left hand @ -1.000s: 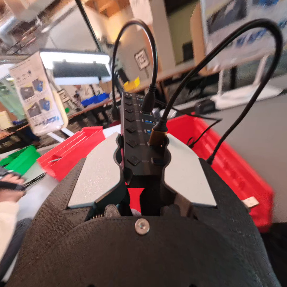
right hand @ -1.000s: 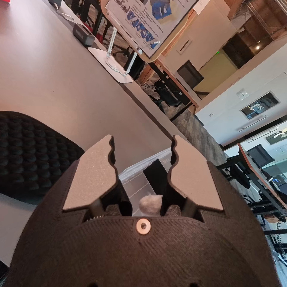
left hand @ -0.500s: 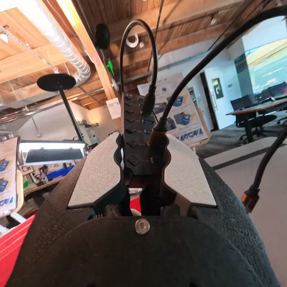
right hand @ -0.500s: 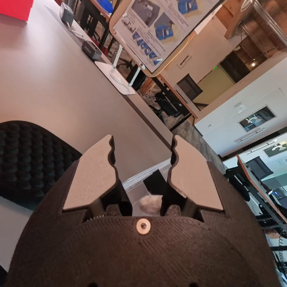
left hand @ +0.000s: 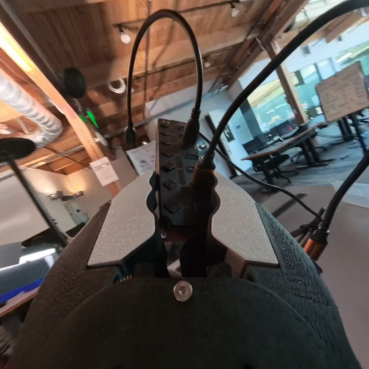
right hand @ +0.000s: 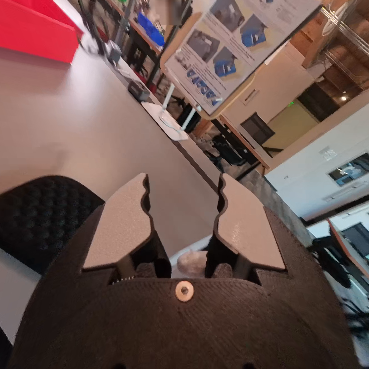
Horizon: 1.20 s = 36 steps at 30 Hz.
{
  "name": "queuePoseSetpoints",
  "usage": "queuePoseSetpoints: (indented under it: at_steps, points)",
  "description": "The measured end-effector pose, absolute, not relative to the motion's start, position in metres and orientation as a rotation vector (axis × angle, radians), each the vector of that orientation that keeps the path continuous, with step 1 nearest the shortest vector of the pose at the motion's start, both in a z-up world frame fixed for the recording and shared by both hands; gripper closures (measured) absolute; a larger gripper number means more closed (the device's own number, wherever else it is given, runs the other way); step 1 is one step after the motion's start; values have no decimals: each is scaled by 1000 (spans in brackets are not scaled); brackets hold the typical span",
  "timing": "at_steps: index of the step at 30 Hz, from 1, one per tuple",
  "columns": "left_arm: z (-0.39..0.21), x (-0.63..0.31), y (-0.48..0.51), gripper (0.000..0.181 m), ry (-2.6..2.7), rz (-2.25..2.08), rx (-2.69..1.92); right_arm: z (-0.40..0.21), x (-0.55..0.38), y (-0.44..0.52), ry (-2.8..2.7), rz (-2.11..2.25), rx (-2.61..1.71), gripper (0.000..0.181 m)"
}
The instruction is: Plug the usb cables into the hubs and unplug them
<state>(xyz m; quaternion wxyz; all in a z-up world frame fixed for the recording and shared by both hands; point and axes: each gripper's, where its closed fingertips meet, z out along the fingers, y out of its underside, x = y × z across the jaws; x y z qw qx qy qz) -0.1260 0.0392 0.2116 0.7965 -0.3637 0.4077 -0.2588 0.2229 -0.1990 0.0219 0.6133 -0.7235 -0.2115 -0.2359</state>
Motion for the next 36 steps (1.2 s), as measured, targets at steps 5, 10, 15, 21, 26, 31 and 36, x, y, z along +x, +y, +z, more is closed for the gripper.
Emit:
queuePoseSetpoints:
  at_steps: [5, 10, 15, 21, 26, 31, 36]
  points:
    - [130, -56, 14, 131, 1034, -633, -832, 41, 185, -173, -512, -329, -1567, 119]
    - [62, -5, -14, 131, 1141, -640, -795, 45, 131, -131, -522, -14, -1535, 117]
    - [37, 10, -38, 131, 1176, -679, -733, 43, 97, -94, -364, 496, -1491, 124]
    - [28, 12, -53, 131, 1171, -763, -690, 48, 81, -67, -95, 1079, -1328, 128]
    - [14, 13, -49, 131, 1135, -806, -752, 42, 75, -55, -9, 1187, -1297, 133]
    - [7, 9, -45, 130, 1119, -806, -774, 31, 73, -45, 32, 1167, -1338, 140]
    - [12, 4, -45, 131, 1077, -831, -761, 20, 68, -41, 19, 1115, -1442, 130]
